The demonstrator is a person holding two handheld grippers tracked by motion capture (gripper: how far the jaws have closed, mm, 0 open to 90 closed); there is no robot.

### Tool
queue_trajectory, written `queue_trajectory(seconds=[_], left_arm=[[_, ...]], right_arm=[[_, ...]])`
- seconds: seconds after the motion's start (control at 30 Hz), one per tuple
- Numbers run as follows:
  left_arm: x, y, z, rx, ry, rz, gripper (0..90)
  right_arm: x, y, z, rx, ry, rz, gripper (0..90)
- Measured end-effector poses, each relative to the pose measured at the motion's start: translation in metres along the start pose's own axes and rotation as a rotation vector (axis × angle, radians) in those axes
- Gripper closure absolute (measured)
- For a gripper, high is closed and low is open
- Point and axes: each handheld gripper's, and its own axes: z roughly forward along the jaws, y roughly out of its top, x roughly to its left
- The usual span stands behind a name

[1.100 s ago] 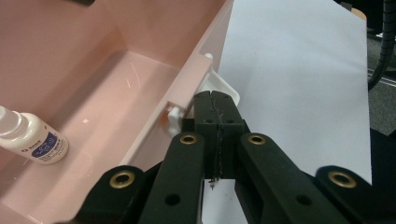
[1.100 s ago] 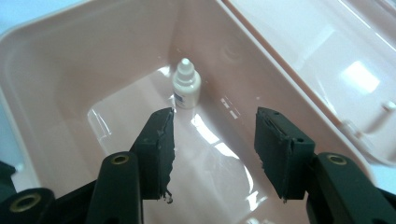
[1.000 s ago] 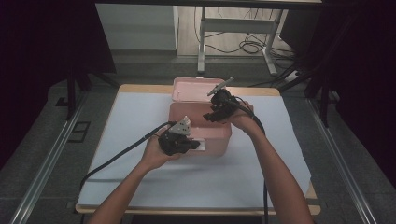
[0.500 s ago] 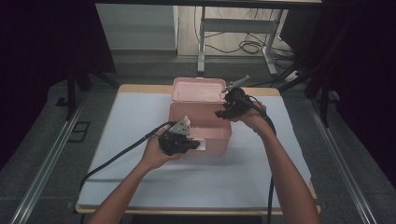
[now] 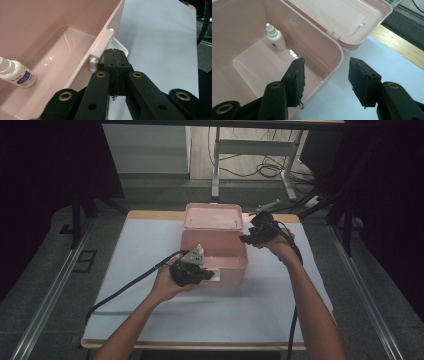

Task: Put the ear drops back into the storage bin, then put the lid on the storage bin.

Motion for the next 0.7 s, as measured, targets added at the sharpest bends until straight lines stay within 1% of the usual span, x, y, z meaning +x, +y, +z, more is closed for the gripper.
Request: queue_trajectory(seconds=[0.33, 0.5, 0.7], left_arm=[[-0.001, 0.0, 0.0, -0.001, 0.008, -0.003, 90.0], [-0.001, 0.0, 0.0, -0.001, 0.007, -0.004, 90.0], [0.0, 0.0, 0.0, 0.0, 0.003, -0.004, 90.0]], right_arm=[[-0.014, -0.004, -0.004, -0.016, -0.026, 0.063, 47.0], [-0.018, -0.003, -0.005, -0.036, -0.032, 0.098, 46.4], [-0.022, -0.004, -0.001, -0.031, -0.04, 0.126, 46.6]])
